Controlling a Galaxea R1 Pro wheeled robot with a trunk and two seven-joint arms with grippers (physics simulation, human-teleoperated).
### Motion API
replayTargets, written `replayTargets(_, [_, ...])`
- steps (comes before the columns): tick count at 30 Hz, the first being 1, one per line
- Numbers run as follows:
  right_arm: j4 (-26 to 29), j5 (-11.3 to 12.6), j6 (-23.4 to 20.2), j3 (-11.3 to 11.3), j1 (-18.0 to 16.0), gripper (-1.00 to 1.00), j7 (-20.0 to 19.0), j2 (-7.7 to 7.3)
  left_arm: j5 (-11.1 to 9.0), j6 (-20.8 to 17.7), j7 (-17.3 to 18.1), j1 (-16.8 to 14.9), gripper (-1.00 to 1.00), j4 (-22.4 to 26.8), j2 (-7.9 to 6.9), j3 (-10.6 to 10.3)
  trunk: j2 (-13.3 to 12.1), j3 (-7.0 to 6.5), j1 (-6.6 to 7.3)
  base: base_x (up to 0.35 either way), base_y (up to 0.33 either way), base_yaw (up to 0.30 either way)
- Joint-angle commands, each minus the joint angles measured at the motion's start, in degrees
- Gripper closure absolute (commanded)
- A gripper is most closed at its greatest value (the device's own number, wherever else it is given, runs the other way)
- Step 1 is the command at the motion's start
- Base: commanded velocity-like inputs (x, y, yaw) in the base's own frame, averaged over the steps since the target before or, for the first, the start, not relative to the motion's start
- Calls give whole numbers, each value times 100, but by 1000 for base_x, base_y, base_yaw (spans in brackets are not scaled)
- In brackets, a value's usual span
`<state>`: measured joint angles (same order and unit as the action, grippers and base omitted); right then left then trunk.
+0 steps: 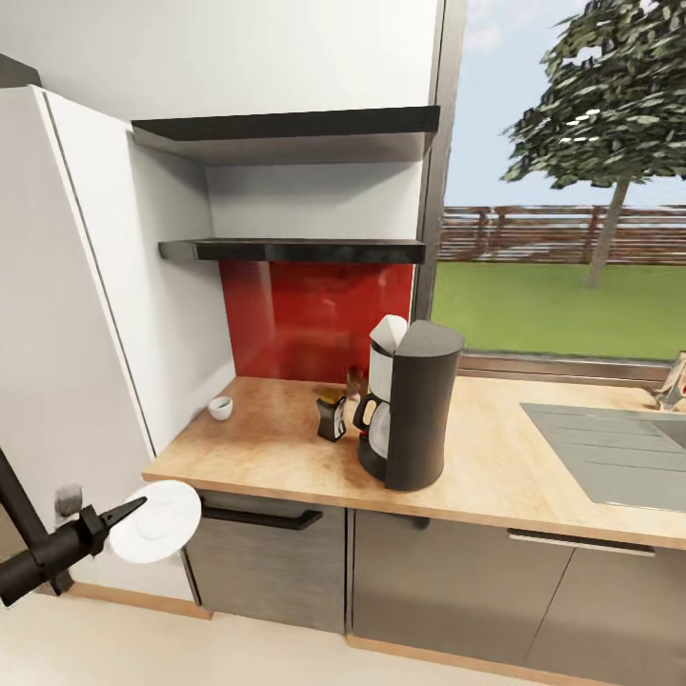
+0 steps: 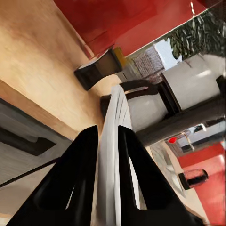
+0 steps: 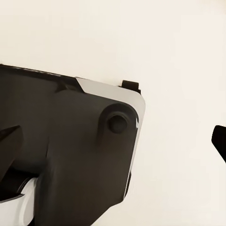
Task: Set up a coffee station on the kitchen countertop: keep the coffee maker on the countertop, move the bottle of coffee from the kitchen shelf to the counter next to the coffee maker, place a paper coffee filter on top of the coffee maker, put the saucer next to the coffee maker with the coffee cup on the saucer, and place the electric kettle next to the coffee maker.
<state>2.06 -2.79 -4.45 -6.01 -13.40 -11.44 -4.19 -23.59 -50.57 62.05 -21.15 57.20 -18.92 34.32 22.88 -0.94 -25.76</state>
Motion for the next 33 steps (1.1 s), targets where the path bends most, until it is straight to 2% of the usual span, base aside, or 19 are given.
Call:
replayTargets(1, [14,-29,-28,-32,0,-100,-16,-2,1,-478,9,-150,100,334,46,-3,4,2,-2,0,0,0])
replayTargets(3, [14,-29,-26,-29,1,-100,-16,-2,2,-613,9,-287,100,453,83,-83,4,2,-2,0,0,0])
replayTargets(5, [14,-29,-23,-24,2,-100,-16,-7,3,-664,9,-412,100,496,104,-273,4,2,-2,0,0,0])
replayTargets(9, [14,-29,-23,-18,2,-100,-16,-10,16,-679,-2,-519,100,509,173,-371,4,2,-2,0,0,0])
replayTargets(12, [14,-34,-32,-22,1,-100,-16,-11,58,-682,-74,-619,100,505,207,-385,4,2,-2,0,0,0])
replayTargets(13, [14,-36,-35,-18,1,-100,-16,-13,36,-682,-203,-637,100,504,233,-388,4,2,-2,0,0,0])
replayTargets(15, [14,-35,-38,-15,1,-100,-19,-18,4,-682,-526,-667,100,507,322,-390,4,2,-2,0,0,0])
replayTargets(21, [6,-29,-39,-22,2,-100,-22,-20,-8,-674,-1209,-931,100,511,648,-391,4,2,-2,0,0,-141])
replayTargets(25, [5,-29,-39,-23,0,-100,-19,-20,1,-667,-1342,-956,100,512,705,-391,4,2,-2,0,0,-249])
replayTargets(33, [5,-29,-39,-21,2,-100,-19,-20,37,-633,-1370,-923,100,503,707,-338,4,2,-2,0,0,-262])
